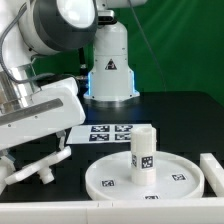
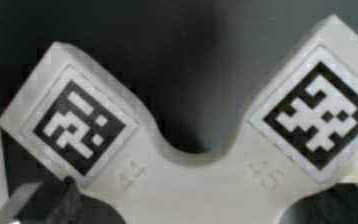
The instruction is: Assemble round table
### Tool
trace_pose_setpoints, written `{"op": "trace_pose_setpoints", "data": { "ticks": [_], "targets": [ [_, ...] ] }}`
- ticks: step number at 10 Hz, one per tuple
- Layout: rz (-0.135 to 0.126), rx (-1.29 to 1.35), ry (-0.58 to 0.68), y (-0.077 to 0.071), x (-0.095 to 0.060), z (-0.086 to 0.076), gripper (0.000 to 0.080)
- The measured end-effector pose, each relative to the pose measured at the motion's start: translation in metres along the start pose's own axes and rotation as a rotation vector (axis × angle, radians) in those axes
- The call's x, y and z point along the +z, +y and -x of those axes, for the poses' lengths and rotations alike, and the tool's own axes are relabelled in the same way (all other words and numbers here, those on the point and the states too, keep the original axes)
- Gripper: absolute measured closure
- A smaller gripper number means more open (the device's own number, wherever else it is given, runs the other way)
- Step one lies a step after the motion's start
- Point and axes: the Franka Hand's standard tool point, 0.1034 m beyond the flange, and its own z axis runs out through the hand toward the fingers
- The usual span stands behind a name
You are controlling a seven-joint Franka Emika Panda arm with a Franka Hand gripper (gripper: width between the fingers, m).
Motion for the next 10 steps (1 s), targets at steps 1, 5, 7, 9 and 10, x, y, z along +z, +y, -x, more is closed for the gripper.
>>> {"op": "trace_pose_setpoints", "data": {
  "ticks": [1,5,7,9,10],
  "targets": [
    [-0.001,0.000,0.000,-0.0003,0.0001,0.0000,0.0151],
    [0.000,-0.004,0.000,-0.0029,0.0029,-0.0011,0.0151],
    [-0.001,-0.002,0.000,-0.0064,0.0043,-0.0026,0.0151],
    [-0.002,0.004,-0.001,-0.0079,0.0047,-0.0033,0.0151],
    [0.002,0.003,0.001,-0.0077,0.0046,-0.0040,0.0151]
  ]
}}
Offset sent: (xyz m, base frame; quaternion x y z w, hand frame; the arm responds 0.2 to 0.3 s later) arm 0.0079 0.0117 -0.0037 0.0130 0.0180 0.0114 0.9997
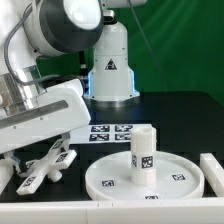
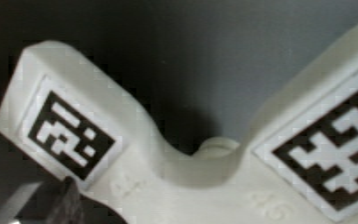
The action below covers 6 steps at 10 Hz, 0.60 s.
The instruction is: Assemble round table
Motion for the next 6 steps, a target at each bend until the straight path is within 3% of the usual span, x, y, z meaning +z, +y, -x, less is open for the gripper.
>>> {"op": "trace_pose_setpoints", "data": {
  "ticks": [6],
  "targets": [
    [-0.008,0.065,-0.029,-0.0070,0.0025,-0.0023,0.0151]
  ]
}}
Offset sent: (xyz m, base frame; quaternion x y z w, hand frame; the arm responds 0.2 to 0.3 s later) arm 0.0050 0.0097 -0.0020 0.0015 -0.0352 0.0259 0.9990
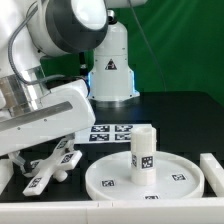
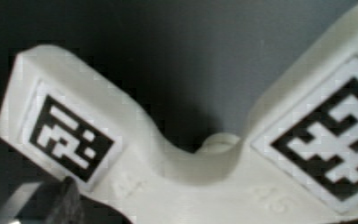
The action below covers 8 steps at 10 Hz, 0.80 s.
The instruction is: Assemble round table
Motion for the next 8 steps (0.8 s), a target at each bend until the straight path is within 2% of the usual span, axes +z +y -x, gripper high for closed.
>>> {"op": "trace_pose_setpoints", "data": {
  "ticks": [3,4,6,8],
  "targets": [
    [-0.005,-0.002,-0.006,0.000,-0.001,0.001,0.0151],
    [-0.041,-0.022,-0.040,-0.004,-0.010,0.005,0.0151],
    [-0.083,-0.036,-0.060,-0.007,-0.025,-0.001,0.0151],
    [-0.085,-0.040,-0.053,-0.008,-0.027,-0.004,0.0151]
  ]
}}
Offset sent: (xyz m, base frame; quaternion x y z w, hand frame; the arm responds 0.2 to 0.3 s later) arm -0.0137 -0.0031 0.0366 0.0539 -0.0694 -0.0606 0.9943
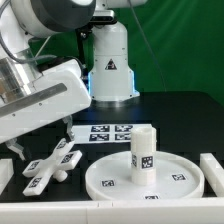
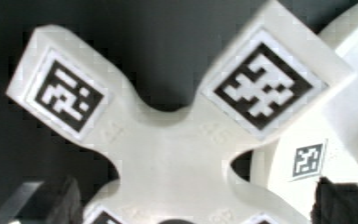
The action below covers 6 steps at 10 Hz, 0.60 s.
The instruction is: Assemble round table
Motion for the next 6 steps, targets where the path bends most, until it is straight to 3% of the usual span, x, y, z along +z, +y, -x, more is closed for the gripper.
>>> {"op": "trace_pose_setpoints", "data": {
  "ticks": [2,3,6],
  "targets": [
    [-0.001,0.000,-0.001,0.000,0.001,0.000,0.0151],
    [-0.045,-0.046,-0.016,0.000,-0.001,0.001,0.0151],
    [-0.224,-0.116,-0.017,0.016,-0.007,0.003,0.0151]
  ]
}}
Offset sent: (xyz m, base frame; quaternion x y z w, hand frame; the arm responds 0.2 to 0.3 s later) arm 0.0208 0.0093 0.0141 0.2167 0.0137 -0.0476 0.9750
